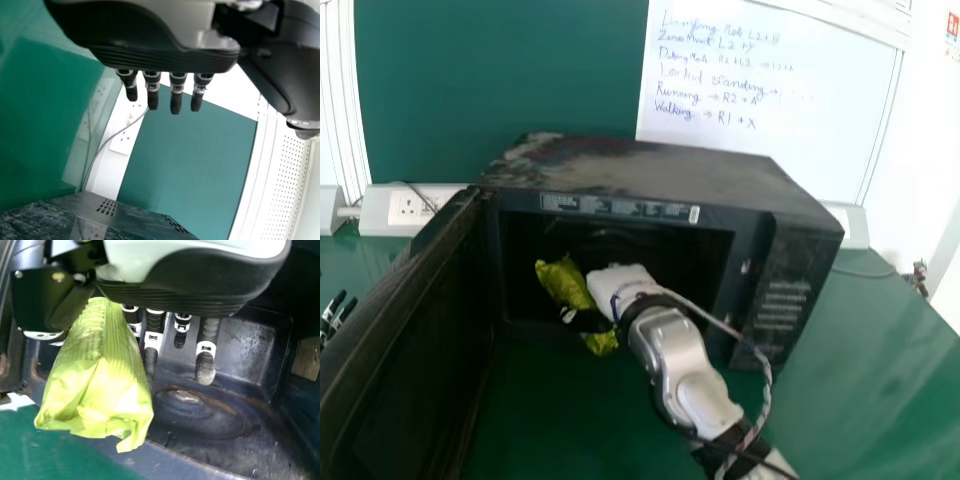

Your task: Put biscuit inside oven

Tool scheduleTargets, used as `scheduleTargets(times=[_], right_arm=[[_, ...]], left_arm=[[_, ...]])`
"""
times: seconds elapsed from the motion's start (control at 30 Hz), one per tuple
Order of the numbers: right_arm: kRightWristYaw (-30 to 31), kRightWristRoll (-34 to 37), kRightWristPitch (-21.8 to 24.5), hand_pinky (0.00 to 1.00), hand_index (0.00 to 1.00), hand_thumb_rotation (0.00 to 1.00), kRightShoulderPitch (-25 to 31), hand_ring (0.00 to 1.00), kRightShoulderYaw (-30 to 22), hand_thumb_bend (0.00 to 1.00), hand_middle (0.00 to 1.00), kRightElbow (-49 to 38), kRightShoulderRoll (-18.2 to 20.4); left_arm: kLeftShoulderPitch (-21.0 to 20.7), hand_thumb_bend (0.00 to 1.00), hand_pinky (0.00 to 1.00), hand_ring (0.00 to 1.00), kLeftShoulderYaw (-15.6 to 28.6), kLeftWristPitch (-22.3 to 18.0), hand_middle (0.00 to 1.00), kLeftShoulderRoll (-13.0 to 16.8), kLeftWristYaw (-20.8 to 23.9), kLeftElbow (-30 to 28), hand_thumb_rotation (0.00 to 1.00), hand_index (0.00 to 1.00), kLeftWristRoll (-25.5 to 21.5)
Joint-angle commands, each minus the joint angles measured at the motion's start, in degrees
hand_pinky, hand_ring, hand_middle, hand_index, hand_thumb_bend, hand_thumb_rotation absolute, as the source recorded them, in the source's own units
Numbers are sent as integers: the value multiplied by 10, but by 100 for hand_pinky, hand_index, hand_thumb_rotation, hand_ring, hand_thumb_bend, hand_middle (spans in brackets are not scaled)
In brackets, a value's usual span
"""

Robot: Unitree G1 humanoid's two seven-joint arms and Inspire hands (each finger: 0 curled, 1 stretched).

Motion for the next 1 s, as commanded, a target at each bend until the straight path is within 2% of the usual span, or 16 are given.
scheduleTargets(times=[0.0, 0.07, 0.4, 0.73, 0.97], right_arm=[[-25, 15, -3, 14, 71, 0, -25, 20, 1, 57, 47, 14, -1], [-39, 28, -7, 15, 69, 0, -33, 21, 1, 57, 47, 28, 0], [-132, 71, -14, 15, 76, 0, -88, 22, 22, 57, 47, 169, 20], [-212, 101, -61, 20, 68, 0, -146, 26, 55, 57, 47, 287, 26], [-252, 121, -91, 14, 68, 0, -185, 21, 74, 57, 47, 372, 39]], left_arm=[[2, 90, 82, 85, 0, -4, 86, -1, -1, -8, 78, 91, 1], [3, 90, 82, 85, 0, -1, 86, -3, 3, -13, 78, 91, 0], [4, 89, 81, 85, 1, -2, 86, -6, 0, -12, 78, 91, -7], [6, 88, 81, 84, 1, -5, 85, -5, 2, -12, 79, 90, -3], [8, 88, 82, 85, -1, -8, 86, -6, 0, -12, 79, 90, -2]])
